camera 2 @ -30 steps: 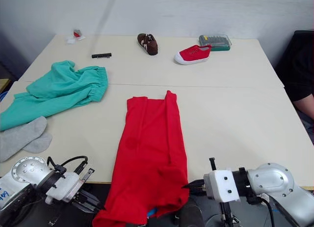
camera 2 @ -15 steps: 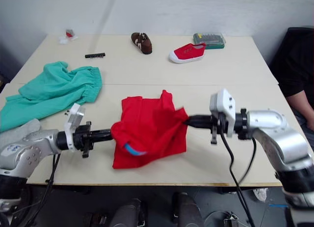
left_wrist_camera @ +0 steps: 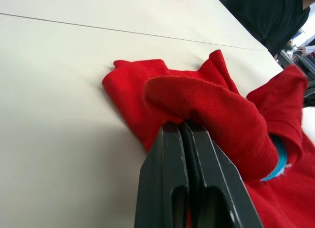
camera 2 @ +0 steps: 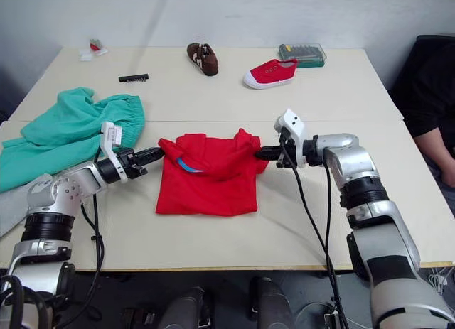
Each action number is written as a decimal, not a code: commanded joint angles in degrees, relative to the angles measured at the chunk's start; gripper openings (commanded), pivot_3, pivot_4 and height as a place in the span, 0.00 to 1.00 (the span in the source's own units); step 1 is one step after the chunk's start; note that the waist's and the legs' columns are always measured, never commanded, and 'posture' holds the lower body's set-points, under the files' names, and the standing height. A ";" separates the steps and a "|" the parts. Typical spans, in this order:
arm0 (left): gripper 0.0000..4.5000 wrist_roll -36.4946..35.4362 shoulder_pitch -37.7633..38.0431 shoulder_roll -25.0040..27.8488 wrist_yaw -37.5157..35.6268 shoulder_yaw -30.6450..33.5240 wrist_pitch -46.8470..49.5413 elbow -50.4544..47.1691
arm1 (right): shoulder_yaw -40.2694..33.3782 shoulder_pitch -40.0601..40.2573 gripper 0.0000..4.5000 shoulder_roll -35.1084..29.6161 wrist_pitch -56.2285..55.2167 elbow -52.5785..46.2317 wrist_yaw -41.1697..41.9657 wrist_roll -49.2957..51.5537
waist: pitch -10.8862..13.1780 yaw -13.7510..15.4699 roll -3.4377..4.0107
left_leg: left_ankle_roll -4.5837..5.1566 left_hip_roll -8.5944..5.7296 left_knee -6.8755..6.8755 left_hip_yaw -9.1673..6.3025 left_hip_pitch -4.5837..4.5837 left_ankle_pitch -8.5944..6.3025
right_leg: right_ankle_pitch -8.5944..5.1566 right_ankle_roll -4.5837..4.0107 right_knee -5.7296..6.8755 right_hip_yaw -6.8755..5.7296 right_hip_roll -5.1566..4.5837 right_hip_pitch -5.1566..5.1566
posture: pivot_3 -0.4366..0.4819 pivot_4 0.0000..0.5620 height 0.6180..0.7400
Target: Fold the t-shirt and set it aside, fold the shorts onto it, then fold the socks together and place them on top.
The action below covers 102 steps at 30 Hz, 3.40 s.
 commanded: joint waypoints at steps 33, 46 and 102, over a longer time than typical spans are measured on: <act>0.20 17.87 -16.26 -5.60 0.65 3.83 -14.85 33.11 | -8.36 -9.06 0.21 7.00 -10.59 24.91 -15.13 -15.52 | -0.02 -1.28 -0.03 | -0.18 -0.02 -0.03 0.30 0.27 0.18 | 0.07 -0.12 0.50 0.26 -0.10 -0.12 | 0.48 0.27 1.00; 0.99 15.55 3.37 8.26 -19.16 -1.83 -12.20 -13.21 | -7.57 21.45 0.51 -8.05 -5.70 -39.12 -5.47 -9.68 | -0.02 -1.19 -0.02 | -0.28 0.08 -0.27 0.35 0.23 0.04 | 0.05 -0.13 0.16 0.26 0.03 -0.18 | 0.48 0.27 1.00; 0.56 4.93 36.92 16.64 -32.18 -6.19 -20.79 -30.27 | -10.15 53.80 0.63 -17.79 -5.71 -67.28 -11.63 7.77 | -0.35 1.49 0.21 | 0.32 0.48 -0.08 0.30 0.71 -0.31 | 0.02 -0.44 -0.16 0.22 0.28 0.29 | 0.48 0.27 1.00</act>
